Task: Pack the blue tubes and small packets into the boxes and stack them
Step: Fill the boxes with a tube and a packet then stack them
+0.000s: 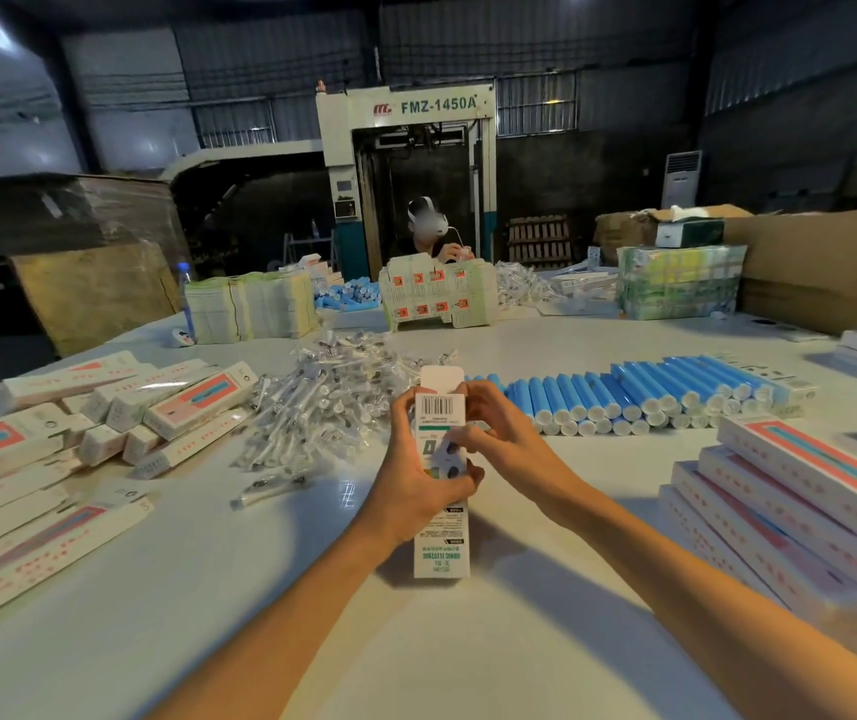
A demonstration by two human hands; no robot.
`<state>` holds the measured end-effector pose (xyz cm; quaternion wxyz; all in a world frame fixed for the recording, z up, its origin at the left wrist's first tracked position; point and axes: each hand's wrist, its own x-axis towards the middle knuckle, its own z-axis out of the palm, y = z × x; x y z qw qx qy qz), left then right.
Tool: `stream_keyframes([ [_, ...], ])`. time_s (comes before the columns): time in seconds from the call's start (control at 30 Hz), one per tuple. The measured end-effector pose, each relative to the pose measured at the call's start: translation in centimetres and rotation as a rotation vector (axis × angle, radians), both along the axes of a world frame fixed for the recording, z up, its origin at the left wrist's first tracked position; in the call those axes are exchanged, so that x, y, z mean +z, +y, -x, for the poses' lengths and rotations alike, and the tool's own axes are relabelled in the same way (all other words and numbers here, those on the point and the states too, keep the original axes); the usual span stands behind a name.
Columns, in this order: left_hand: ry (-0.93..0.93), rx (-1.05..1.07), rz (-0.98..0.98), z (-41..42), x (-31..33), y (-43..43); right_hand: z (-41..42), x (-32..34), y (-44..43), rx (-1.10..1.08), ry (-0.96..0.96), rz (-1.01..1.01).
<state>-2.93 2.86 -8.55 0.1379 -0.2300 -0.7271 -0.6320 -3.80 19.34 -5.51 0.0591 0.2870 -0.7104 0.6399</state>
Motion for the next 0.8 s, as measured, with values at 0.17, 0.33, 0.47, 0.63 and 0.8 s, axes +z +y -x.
stream_keyframes([
  [0.17,-0.007,-0.059,-0.021,0.0,0.2,-0.6,0.3,1.4,0.4,-0.101,0.010,0.075],
  [0.33,-0.011,-0.121,0.013,-0.2,0.4,-0.8,1.5,3.2,0.6,-0.085,0.002,-0.067],
  [0.47,-0.023,-0.129,0.016,-0.3,0.6,-1.0,1.6,3.3,0.8,-0.127,0.291,-0.153],
  [0.63,-0.028,-0.119,0.017,-0.5,0.6,-0.9,1.6,3.0,0.9,-0.209,0.379,-0.191],
  [0.8,-0.026,-0.091,0.031,-0.6,0.8,-1.2,1.0,2.8,0.8,-0.062,0.089,-0.084],
])
